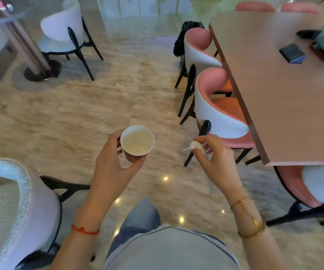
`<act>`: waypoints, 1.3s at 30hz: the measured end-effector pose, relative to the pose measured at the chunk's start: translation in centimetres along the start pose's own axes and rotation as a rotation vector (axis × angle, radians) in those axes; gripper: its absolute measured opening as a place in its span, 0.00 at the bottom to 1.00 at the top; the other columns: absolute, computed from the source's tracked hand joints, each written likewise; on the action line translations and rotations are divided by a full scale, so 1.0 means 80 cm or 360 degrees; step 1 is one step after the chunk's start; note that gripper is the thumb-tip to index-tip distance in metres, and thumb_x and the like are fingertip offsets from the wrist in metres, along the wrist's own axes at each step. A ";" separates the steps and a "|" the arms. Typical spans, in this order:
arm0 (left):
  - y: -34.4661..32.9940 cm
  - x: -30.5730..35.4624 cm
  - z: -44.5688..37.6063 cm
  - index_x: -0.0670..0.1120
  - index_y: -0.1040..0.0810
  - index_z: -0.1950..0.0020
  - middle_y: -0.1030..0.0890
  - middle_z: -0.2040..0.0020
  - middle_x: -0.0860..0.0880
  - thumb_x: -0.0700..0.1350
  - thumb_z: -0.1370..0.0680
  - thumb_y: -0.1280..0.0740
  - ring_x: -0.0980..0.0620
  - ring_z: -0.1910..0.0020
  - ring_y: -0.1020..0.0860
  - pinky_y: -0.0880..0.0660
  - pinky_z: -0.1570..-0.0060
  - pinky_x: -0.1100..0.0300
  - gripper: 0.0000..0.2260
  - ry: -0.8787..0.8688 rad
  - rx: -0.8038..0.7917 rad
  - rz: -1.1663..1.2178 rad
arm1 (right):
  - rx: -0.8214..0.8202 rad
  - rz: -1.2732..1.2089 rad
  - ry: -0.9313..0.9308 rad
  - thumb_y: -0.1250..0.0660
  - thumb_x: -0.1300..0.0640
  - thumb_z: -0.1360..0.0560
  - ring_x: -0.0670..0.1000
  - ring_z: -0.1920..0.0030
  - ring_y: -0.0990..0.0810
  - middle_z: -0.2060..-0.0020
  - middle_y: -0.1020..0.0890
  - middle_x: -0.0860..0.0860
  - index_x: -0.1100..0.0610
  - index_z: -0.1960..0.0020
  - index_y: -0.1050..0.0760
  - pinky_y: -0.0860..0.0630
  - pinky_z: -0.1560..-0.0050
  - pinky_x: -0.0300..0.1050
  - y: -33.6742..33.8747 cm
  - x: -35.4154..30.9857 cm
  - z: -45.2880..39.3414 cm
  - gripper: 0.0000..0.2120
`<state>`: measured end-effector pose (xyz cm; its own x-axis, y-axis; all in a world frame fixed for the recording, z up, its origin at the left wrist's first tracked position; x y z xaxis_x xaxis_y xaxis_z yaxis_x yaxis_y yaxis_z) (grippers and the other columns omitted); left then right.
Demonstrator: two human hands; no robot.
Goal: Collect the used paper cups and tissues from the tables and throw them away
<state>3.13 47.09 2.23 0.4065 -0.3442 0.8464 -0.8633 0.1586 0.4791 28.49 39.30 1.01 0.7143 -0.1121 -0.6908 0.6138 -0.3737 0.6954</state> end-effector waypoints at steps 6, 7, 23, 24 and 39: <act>-0.029 -0.060 -0.152 0.56 0.32 0.35 0.28 0.42 0.69 0.46 0.32 0.22 0.69 0.42 0.27 0.30 0.46 0.76 0.30 0.0065 0.0015 0.0031 | -0.0054 -0.0039 -0.0034 0.30 0.54 0.25 0.42 0.55 0.25 0.54 0.22 0.45 0.52 0.45 0.22 0.30 0.56 0.30 -0.058 0.039 -0.152 0.09; -0.032 -0.070 -0.181 0.57 0.32 0.35 0.28 0.42 0.69 0.46 0.32 0.22 0.68 0.42 0.27 0.30 0.46 0.75 0.30 0.0063 0.0023 0.0024 | -0.0062 -0.0040 -0.0037 0.30 0.54 0.25 0.41 0.56 0.25 0.54 0.23 0.44 0.53 0.45 0.21 0.30 0.56 0.29 -0.068 0.044 -0.181 0.09; -0.069 -0.159 -0.722 0.60 0.33 0.35 0.28 0.41 0.69 0.50 0.31 0.22 0.68 0.41 0.28 0.30 0.46 0.76 0.29 -0.0066 -0.0075 -0.0064 | 0.0127 -0.0075 -0.0082 0.30 0.55 0.25 0.40 0.52 0.24 0.52 0.21 0.44 0.51 0.46 0.22 0.29 0.55 0.29 -0.134 0.077 -0.695 0.08; -0.077 -0.165 -0.749 0.60 0.33 0.36 0.29 0.41 0.70 0.50 0.31 0.22 0.68 0.41 0.28 0.30 0.46 0.76 0.29 -0.0064 -0.0094 -0.0060 | 0.0124 -0.0080 -0.0101 0.30 0.55 0.25 0.39 0.51 0.24 0.52 0.21 0.44 0.51 0.46 0.21 0.29 0.54 0.27 -0.138 0.086 -0.720 0.08; -0.224 -0.214 -1.212 0.53 0.32 0.33 0.27 0.40 0.63 0.50 0.31 0.23 0.62 0.41 0.27 0.29 0.44 0.73 0.30 -0.0105 -0.0122 -0.0085 | 0.0159 -0.0078 -0.0012 0.30 0.56 0.25 0.41 0.54 0.24 0.54 0.21 0.45 0.51 0.46 0.21 0.31 0.54 0.28 -0.148 0.219 -1.202 0.08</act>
<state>40.62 139.84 1.76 0.4282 -0.4139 0.8033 -0.8146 0.2081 0.5414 66.04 130.30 -0.32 0.6816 -0.0986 -0.7251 0.6109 -0.4689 0.6380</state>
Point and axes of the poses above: each hand's wrist, its own z-axis away from the middle knuckle, its own y-axis out of the back of the hand, x = y × z, the point moved 4 cm from there along -z, towards the middle knuckle
